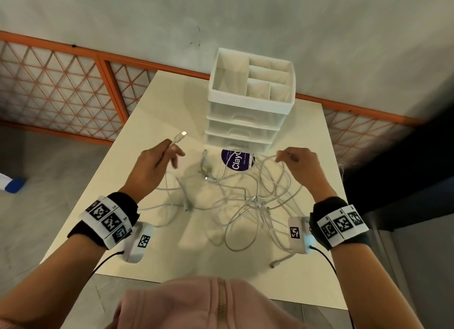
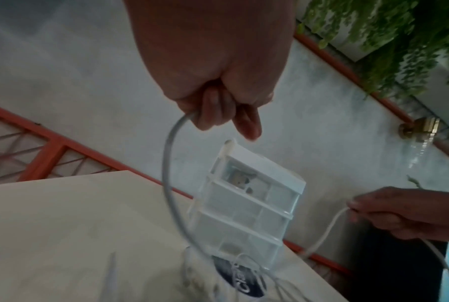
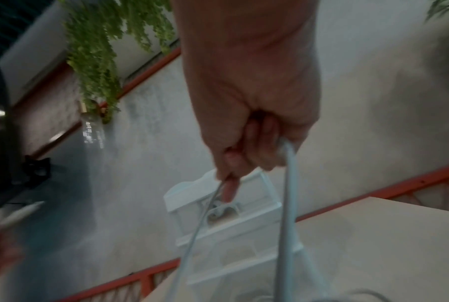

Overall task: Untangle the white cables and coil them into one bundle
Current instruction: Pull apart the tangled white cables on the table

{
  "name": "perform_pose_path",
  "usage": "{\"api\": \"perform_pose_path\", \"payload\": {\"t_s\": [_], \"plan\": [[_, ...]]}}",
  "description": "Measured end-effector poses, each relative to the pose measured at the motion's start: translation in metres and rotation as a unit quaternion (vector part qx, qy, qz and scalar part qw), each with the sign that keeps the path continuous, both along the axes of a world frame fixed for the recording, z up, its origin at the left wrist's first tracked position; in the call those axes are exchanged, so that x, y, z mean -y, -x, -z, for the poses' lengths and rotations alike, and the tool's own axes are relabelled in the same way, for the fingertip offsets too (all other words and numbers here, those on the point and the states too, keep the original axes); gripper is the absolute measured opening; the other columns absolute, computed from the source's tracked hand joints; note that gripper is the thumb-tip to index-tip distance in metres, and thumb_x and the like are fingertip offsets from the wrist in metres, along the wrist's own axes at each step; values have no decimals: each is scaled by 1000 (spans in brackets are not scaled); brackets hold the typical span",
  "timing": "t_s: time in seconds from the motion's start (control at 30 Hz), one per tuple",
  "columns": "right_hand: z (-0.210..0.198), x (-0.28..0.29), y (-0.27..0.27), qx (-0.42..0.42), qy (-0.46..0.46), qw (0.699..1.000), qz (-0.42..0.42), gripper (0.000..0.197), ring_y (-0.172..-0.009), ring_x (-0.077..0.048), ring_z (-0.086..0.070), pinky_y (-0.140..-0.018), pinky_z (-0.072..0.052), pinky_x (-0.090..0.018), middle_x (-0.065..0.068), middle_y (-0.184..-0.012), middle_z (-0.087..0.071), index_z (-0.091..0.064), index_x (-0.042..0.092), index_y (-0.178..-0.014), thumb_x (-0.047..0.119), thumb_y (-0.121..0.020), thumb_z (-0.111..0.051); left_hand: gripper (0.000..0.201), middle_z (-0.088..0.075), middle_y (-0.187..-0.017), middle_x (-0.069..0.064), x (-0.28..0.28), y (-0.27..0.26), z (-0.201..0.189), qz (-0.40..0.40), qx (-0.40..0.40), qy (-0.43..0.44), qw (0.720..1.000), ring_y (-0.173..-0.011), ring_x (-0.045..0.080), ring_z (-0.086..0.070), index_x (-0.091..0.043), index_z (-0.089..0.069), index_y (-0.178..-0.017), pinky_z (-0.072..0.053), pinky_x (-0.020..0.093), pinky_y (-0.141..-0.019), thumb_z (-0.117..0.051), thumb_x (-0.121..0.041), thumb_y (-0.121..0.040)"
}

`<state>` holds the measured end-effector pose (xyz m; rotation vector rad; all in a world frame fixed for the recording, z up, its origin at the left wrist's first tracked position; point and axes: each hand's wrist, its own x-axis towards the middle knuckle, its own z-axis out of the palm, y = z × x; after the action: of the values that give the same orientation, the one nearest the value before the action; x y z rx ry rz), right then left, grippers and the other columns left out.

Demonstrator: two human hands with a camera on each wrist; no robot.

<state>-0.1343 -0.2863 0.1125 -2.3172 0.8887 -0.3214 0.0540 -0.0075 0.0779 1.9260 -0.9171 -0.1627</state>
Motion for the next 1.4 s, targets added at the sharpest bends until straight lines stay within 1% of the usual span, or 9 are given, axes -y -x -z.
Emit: {"api": "perform_pose_path", "payload": {"t_s": [0.13,0.27,0.5,0.73,0.87,1.0,1.13,1.27,1.4], "plan": [[-29,-51,-22,34,-97,975,-195,23,-44,1,-46,-52,-34,-10,19,-46,-55,-71,5,-86,18,-95,-54,31,-64,-106,-20,39,27,-16,129,-47,2,990,-92,-17,-56,-17,-61,-119,-41,8,-86,-38,-27,-100],[-45,-70,-37,101,-93,962,-237,23,-53,7,-52,-61,-36,-6,28,-50,-56,-66,6,-84,16,-97,-50,33,-64,-79,-3,62,48,-14,207,-61,-38,976,-71,3,-57,-16,-60,-95,-43,20,-72,-31,-32,-101],[25,-43,-13,-57,-155,943,-289,21,-62,-9,-53,-66,-47,-20,1,-69,-57,-59,23,-80,22,-97,-48,23,-41,-63,-7,48,16,-38,-57,40,130,989,-52,2,-41,-17,-41,-80,-33,19,-55,-32,-20,-102],[74,-29,2,-91,-109,961,-238,19,-88,-17,-65,-79,-47,-23,-3,-93,-72,-51,9,-84,16,-100,-43,26,-40,-62,-9,27,-6,-17,-185,55,120,974,-52,3,-41,-10,-45,-84,-27,31,-55,-30,-22,-102],[26,-19,-7,123,-51,980,-150,24,-66,-16,-64,-77,-56,-43,5,-76,-63,-53,17,-83,10,-100,-38,31,-48,-64,2,12,-7,20,-208,25,26,978,-57,25,-44,-2,-48,-85,-31,31,-58,-34,-23,-101],[-47,-11,-13,240,10,967,-84,21,-54,-8,-48,-61,-50,-26,15,-71,-59,-62,20,-90,18,-99,-43,29,-46,-63,0,0,-6,43,-155,23,-27,987,-59,25,-47,-7,-50,-81,-37,33,-59,-37,-26,-100],[-52,14,-13,192,45,974,-109,20,-54,-5,-43,-58,-38,-19,28,-69,-60,-68,17,-97,22,-97,-49,26,-52,-67,-2,-5,-10,49,-105,6,-18,994,-61,4,-50,-19,-56,-80,-40,32,-64,-42,-31,-99],[7,38,-2,95,20,993,-63,16,-78,4,-61,-75,-44,-8,-2,-100,-69,-69,18,-99,14,-94,-54,21,-59,-79,1,-6,-14,49,-104,7,-42,994,-70,21,-57,-29,-65,-86,-47,38,-67,-49,-38,-95],[57,22,-1,29,56,998,-27,23,-94,-24,-60,-93,-46,-31,-11,-107,-63,-68,15,-106,4,-87,-59,24,-60,-82,6,3,-8,41,-126,24,-75,989,-71,26,-55,-21,-72,-91,-42,34,-60,-55,-38,-92]]}}
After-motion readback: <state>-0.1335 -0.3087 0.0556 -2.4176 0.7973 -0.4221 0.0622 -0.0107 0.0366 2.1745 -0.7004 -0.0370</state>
